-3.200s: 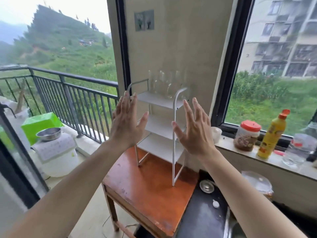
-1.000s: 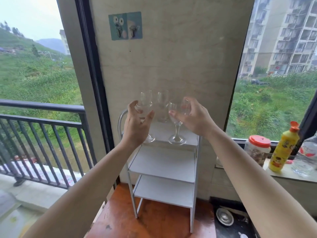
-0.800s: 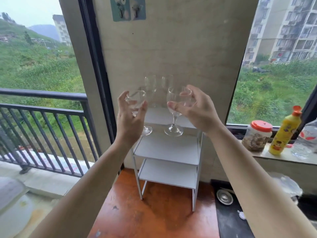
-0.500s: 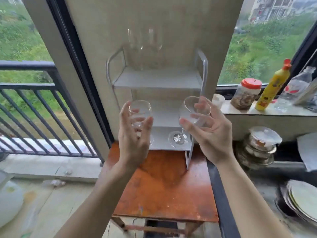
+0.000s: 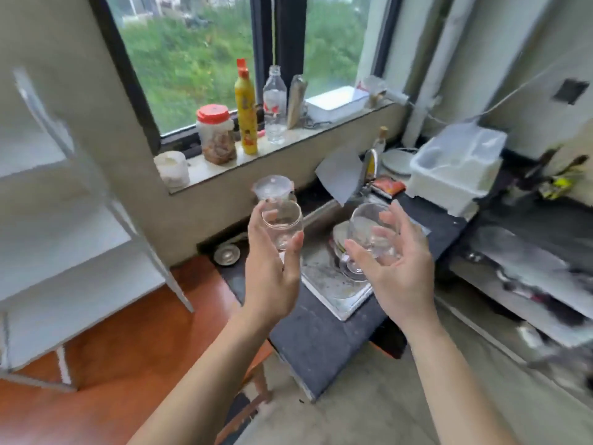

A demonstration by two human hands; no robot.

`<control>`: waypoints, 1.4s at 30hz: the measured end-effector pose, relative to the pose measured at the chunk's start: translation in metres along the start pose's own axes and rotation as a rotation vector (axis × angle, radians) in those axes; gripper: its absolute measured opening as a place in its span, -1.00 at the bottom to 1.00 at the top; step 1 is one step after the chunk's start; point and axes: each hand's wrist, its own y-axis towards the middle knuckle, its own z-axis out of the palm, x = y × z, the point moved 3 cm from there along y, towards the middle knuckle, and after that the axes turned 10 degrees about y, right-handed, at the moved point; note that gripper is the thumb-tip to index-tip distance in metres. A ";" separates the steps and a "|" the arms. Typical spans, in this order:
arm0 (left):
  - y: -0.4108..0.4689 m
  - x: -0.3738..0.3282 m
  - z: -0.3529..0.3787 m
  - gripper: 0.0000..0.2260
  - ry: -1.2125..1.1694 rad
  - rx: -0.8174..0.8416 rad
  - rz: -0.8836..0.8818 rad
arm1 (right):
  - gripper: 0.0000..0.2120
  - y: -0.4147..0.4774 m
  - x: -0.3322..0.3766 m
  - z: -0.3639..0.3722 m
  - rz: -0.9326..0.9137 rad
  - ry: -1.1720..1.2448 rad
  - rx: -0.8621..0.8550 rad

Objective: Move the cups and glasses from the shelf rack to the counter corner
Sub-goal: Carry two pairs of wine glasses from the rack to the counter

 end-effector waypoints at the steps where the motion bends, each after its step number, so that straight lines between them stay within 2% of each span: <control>1: 0.000 -0.018 0.022 -0.45 -0.023 0.041 0.035 | -0.18 0.002 0.000 -0.027 -0.014 0.003 -0.060; 6: -0.019 -0.105 0.133 -0.45 -0.126 0.177 0.178 | -0.14 0.003 -0.013 -0.168 -0.031 0.003 -0.325; 11: -0.053 -0.199 0.256 -0.47 -0.222 0.252 0.237 | -0.22 0.005 -0.030 -0.318 -0.049 -0.020 -0.460; 16: -0.080 -0.289 0.368 -0.42 -0.285 0.400 0.297 | -0.23 0.014 -0.037 -0.459 -0.050 -0.113 -0.574; 24: -0.104 -0.385 0.523 -0.46 -0.362 0.559 0.380 | -0.20 0.050 -0.062 -0.622 -0.060 -0.200 -0.745; 29: -0.111 -0.440 0.652 -0.48 -0.442 0.648 0.412 | -0.18 0.079 -0.094 -0.724 -0.023 -0.280 -0.833; 34: -0.116 -0.529 0.786 -0.50 -0.586 0.809 0.423 | -0.21 0.119 -0.103 -0.843 -0.010 -0.387 -0.963; 42: -0.144 -0.666 0.945 -0.33 -0.649 1.080 0.561 | -0.21 0.142 -0.093 -1.008 -0.015 -0.514 -1.232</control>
